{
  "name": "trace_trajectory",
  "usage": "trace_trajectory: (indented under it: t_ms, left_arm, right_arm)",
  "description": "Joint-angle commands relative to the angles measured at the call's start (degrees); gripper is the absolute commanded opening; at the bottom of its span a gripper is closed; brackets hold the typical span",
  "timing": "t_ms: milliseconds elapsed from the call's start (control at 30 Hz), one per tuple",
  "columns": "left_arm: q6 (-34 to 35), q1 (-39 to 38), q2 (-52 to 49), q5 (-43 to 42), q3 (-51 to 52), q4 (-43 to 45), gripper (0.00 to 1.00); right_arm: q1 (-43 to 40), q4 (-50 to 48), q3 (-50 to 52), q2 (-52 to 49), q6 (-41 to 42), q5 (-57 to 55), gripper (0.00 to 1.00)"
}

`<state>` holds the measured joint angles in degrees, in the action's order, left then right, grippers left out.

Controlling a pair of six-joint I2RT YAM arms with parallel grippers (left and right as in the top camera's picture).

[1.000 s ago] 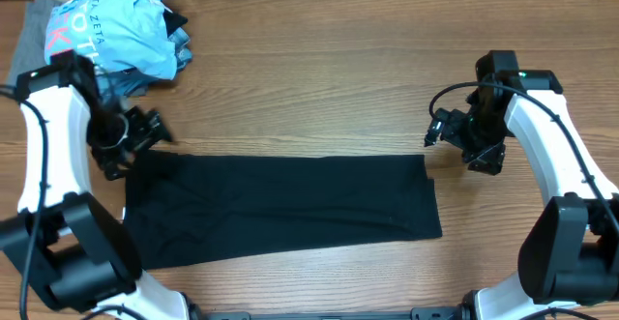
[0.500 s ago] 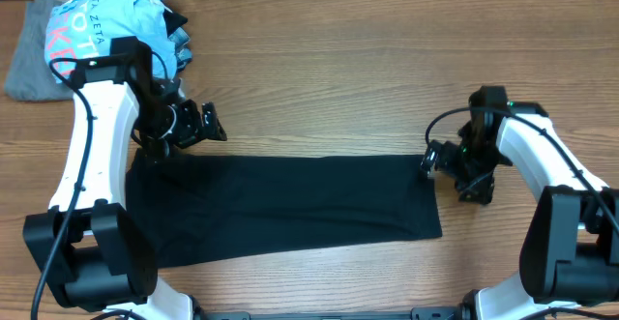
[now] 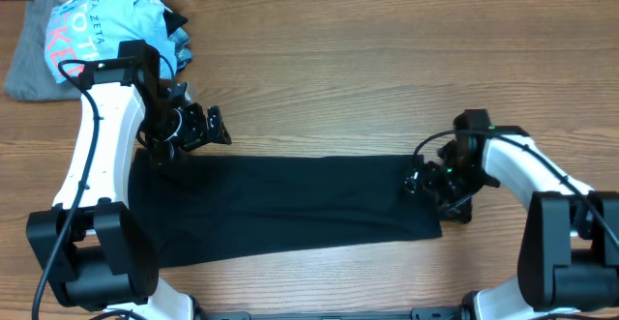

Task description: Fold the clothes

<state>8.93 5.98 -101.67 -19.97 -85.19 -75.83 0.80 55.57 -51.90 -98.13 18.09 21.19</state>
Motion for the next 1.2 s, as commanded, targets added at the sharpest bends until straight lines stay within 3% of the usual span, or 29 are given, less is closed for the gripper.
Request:
trace_trajectory:
  t_ms: [0, 33, 67, 100, 333, 467, 767, 967, 1167]
  left_arm:
    - [-1.03, -0.39, 0.7, -0.61, 0.35, 0.0, 1.0]
    - [-1.03, -0.39, 0.7, -0.61, 0.35, 0.0, 1.0]
    - [-1.03, -0.39, 0.7, -0.59, 0.35, -0.02, 1.0]
    - [-1.03, -0.39, 0.7, -0.59, 0.35, -0.02, 1.0]
    - [-1.05, -0.39, 0.7, -0.59, 0.39, 0.0, 1.0]
    - [-1.05, -0.39, 0.7, -0.57, 0.39, -0.02, 1.0]
    - [-1.03, -0.39, 0.7, -0.59, 0.39, -0.17, 1.0]
    - [-1.03, -0.42, 0.7, -0.61, 0.42, -0.22, 1.0]
    - [-1.03, -0.42, 0.7, -0.61, 0.72, -0.11, 1.0]
  right_arm:
    - [2.6, -4.37, 4.09, -1.97, 1.16, 1.6, 0.9]
    - [3.02, -5.33, 4.55, -1.97, 1.97, 1.62, 0.8]
    - [3.21, -5.99, 4.72, -1.97, 3.04, 1.42, 0.58]
    - [3.21, -6.14, 4.7, -1.97, 3.26, 1.44, 0.49]
    - [3.08, -8.15, 4.2, -1.95, 3.39, 1.38, 0.04]
    - [0.79, -5.97, 1.03, -1.95, 3.85, -1.6, 0.04]
    - [-6.67, 10.45, -13.6, -1.07, 10.93, -20.2, 0.04]
    - [-4.98, 15.91, -19.89, 1.51, 10.91, -20.98, 0.04]
    - [2.21, 17.88, -20.2, 3.32, 10.93, -20.22, 0.04]
